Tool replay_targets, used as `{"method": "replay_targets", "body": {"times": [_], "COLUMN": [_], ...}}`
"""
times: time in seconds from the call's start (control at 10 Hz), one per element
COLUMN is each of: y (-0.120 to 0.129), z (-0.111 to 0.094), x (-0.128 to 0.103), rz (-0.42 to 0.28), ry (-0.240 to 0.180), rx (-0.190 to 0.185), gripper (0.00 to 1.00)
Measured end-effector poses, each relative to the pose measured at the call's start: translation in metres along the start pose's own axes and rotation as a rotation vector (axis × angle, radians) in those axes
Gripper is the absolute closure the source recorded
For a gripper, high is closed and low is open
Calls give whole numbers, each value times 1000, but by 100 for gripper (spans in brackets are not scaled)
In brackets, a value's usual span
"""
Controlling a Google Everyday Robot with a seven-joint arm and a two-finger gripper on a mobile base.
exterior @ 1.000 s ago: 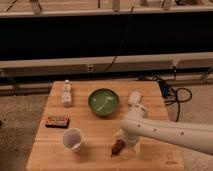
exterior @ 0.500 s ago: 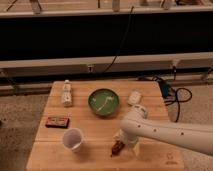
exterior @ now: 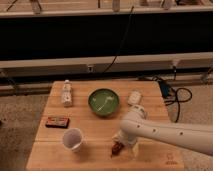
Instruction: Drag the pepper across the table
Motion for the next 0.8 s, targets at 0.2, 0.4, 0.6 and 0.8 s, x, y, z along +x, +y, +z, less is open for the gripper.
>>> {"method": "replay_targets", "body": {"times": [0.2,0.4,0.6,0.8], "y": [0,0,0,0], "z": [1,2,3,3], "x": [-2,-5,-7,-9], "rz": [-3,-6,-8,-10], "ry": [-8,-19,-27,-36], "rx": [-1,-3,-5,-6], "gripper": [20,20,20,26]}}
